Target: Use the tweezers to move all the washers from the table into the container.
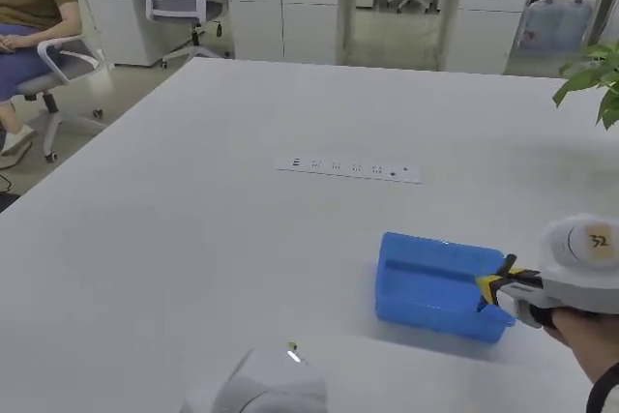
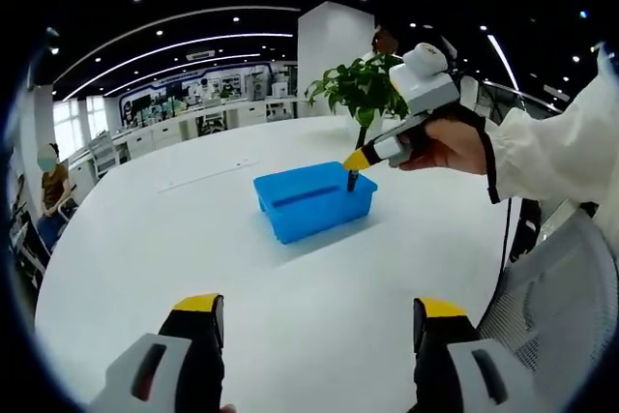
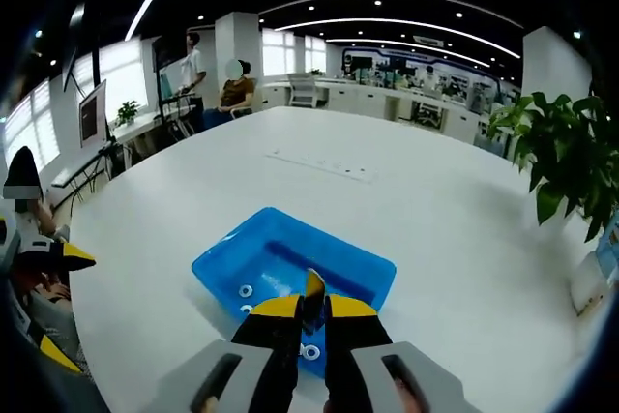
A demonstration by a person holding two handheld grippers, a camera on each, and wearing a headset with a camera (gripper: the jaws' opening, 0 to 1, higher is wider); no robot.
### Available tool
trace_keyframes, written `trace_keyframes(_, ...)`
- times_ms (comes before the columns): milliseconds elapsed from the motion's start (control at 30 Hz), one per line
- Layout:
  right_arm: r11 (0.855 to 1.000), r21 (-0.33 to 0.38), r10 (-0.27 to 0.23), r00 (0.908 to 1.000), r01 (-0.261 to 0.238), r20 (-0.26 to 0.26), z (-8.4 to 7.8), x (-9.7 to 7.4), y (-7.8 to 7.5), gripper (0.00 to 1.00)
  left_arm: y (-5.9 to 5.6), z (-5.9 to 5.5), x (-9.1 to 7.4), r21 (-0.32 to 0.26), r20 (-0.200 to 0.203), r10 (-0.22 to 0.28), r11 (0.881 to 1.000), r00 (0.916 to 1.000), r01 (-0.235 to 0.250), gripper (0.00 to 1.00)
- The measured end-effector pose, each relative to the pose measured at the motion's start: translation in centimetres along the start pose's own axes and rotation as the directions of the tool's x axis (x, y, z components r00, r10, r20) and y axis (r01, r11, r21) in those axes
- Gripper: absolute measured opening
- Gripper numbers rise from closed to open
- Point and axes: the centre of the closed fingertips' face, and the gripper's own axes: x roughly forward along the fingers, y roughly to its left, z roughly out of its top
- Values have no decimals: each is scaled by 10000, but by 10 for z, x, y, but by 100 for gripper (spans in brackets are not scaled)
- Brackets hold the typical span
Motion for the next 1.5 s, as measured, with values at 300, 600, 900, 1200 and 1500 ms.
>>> trace_keyframes(300, 9975, -475, 588, 9898, -530, 1294, 36, -44, 37, 5, 15, 41, -21, -104, 1017, 448, 9990, 9938, -440, 74)
trace_keyframes(600, 9768, -1306, 1782, 9825, -1699, 549, 15, -65, 90, 5, -2, 100, -29, 1159, 1877, -705, 9920, 9797, 492, 53)
trace_keyframes(900, 9599, -1673, 2321, 9724, -2250, 244, -8, -87, 123, 5, -49, 97, -17, 1899, 747, -2835, 9452, 9561, 2654, 21)
trace_keyframes(1200, 9421, -2543, 2121, 9758, -2187, -537, -38, -92, 136, 4, -81, 91, -7, 2405, 189, -3895, 8957, 9208, 3739, 14)
trace_keyframes(1500, 9127, -3421, 1994, 9743, -2235, -1045, -51, -90, 138, 4, -103, 89, -3, 3415, -406, -4613, 8272, 8863, 4462, 6)
